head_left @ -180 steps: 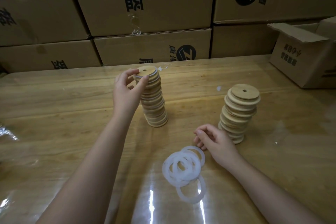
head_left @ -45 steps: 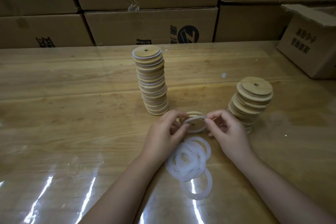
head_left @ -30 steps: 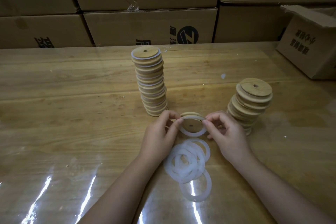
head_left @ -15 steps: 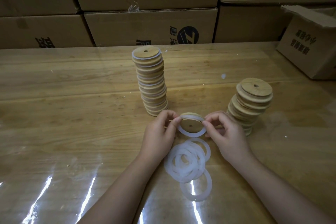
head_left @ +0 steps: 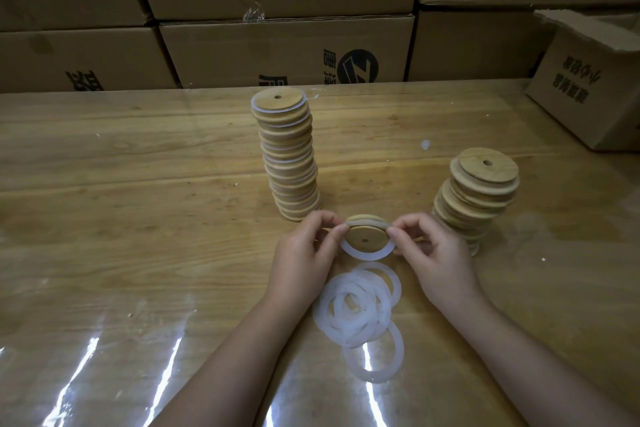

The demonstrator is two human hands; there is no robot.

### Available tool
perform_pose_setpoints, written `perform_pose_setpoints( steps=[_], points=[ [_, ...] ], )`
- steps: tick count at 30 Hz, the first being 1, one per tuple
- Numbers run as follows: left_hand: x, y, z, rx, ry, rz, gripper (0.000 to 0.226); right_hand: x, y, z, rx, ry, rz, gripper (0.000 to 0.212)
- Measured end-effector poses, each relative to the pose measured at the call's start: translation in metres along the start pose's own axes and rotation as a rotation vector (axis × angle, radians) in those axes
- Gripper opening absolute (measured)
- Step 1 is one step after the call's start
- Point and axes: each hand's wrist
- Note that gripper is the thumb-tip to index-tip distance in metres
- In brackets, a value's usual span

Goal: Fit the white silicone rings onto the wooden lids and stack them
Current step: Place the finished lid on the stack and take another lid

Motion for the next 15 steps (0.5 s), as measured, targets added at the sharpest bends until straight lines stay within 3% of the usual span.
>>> perform_pose_setpoints(
  steps=[15],
  points=[
    [0.0008, -0.0022, 0.0007, 0.006, -0.029, 0.007, 0.013, -0.0004, -0.0012, -0.0012, -0.022, 0.000, -0.033, 0.009]
  ],
)
Point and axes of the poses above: each hand's wrist, its own y-axis away from the middle knuckle, its own x-axis out of the back of the hand, z = x × y, and after that the axes turned 7 degrees about x, right-handed
